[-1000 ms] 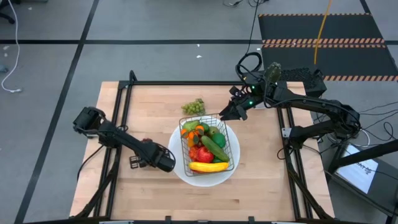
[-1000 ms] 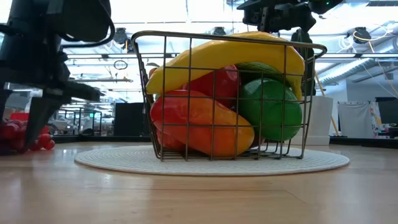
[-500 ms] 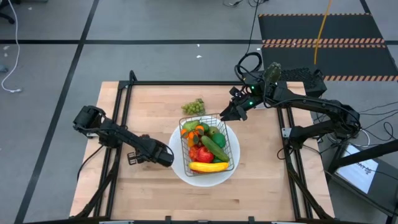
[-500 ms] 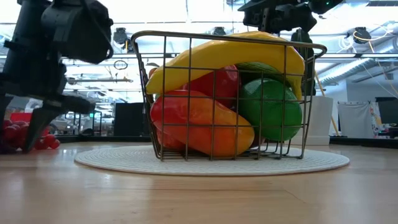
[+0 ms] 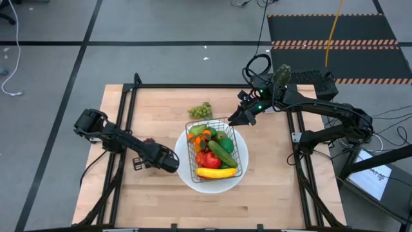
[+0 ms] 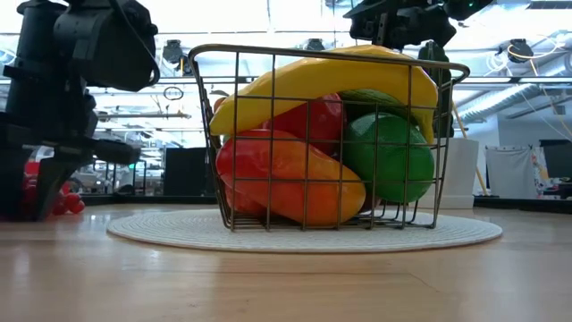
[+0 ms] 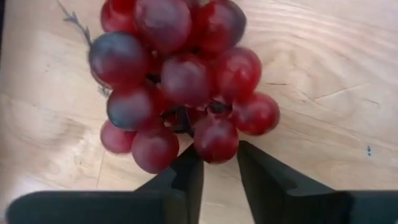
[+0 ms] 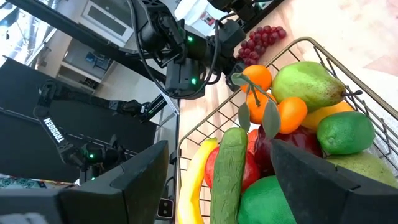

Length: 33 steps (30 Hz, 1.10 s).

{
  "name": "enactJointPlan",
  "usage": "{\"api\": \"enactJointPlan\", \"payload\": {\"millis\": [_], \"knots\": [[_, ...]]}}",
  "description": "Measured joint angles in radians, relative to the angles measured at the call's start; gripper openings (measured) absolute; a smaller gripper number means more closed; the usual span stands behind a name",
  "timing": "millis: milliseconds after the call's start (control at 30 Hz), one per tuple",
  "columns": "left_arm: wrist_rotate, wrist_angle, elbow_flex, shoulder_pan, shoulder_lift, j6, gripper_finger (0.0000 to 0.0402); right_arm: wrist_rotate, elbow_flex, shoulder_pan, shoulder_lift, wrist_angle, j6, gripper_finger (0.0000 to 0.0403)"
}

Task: Build produce basket
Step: Put the red grapes into the black wire basket

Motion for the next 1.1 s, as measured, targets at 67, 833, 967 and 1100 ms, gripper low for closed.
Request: {"api": "enactJointPlan", "payload": {"millis": [67, 833, 967, 1100], "knots": [[-0.009, 0.002, 0.000, 0.000, 0.000, 0.007, 0.0083, 0.000, 0.000, 0.000, 0.000, 0.000, 0.001, 0.0274], [-0.101, -0.011, 0.030, -0.035, -0.117, 0.076, 0.0001, 0.001, 0.000, 0.000, 0.000, -0.045, -0.044, 0.0274], [-0.150, -0.020, 0.051, -0.035, -0.194, 0.114, 0.0001, 0.012, 0.000, 0.000, 0.000, -0.037, -0.047, 0.0274], [-0.143, -0.074, 0.066, -0.033, -0.222, 0.075, 0.0001, 0.052, 0.000, 0.000, 0.000, -0.037, -0.051, 0.0274]]}}
